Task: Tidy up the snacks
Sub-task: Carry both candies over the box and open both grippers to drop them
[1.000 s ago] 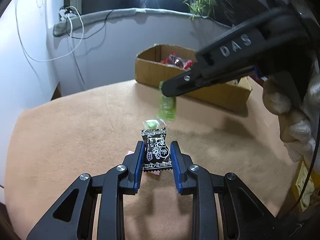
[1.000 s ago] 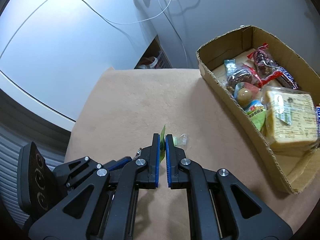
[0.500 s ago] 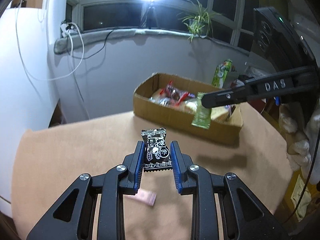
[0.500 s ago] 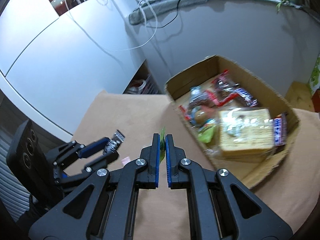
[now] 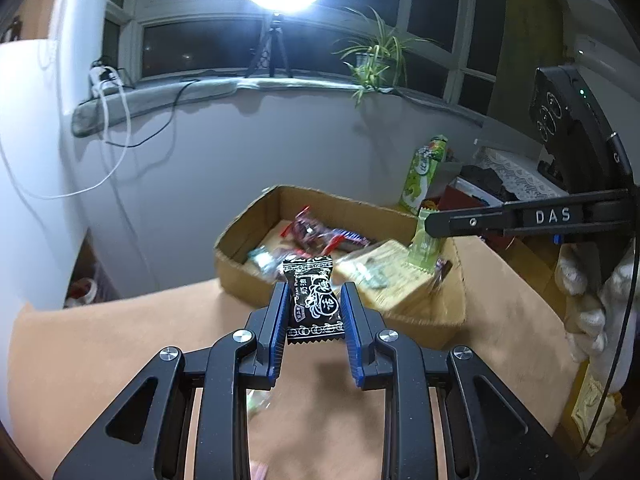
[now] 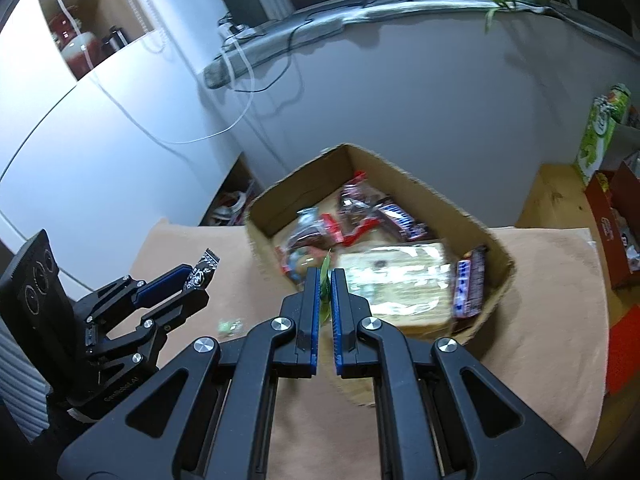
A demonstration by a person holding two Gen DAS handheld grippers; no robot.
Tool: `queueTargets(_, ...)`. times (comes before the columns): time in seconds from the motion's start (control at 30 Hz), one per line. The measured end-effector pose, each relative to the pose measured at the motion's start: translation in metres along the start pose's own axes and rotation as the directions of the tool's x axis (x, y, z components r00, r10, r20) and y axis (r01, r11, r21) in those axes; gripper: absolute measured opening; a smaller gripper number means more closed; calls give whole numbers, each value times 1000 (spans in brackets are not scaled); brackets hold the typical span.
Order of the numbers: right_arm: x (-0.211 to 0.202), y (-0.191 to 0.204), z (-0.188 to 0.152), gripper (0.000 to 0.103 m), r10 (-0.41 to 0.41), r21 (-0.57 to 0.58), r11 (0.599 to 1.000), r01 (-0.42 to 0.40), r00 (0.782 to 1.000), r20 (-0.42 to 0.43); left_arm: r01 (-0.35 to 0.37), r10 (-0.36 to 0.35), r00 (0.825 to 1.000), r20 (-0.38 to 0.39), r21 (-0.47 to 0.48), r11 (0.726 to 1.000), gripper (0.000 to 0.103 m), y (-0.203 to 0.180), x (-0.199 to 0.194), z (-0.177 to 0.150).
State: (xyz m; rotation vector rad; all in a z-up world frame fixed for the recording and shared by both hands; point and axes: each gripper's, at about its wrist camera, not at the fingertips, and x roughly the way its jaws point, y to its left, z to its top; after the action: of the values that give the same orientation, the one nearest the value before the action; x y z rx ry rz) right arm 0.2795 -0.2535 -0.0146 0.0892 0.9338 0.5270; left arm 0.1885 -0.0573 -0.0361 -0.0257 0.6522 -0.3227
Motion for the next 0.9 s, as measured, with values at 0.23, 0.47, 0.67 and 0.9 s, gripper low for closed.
queueTargets(0.23, 5, -24, 8, 5, -72, -2, 997, 72, 997, -2, 16, -16, 1000, -26, -3, 1000, 24, -5, 31, 18)
queueTargets(0.47, 15, -50, 10, 5, -106, 43, 993, 106, 994, -8, 4, -5, 998, -57, -17, 1000, 24, -3, 55, 26)
queueTargets(0.67, 24, -58, 6, 5, -100, 57, 993, 102, 995, -30, -3, 2, 997, -82, -12, 1000, 25, -7, 68, 25)
queueTargets(0.9, 28, -57, 4, 5, -98, 47, 994, 100, 994, -45, -1, 0, 996, -91, -6, 1000, 25, -12, 73, 26)
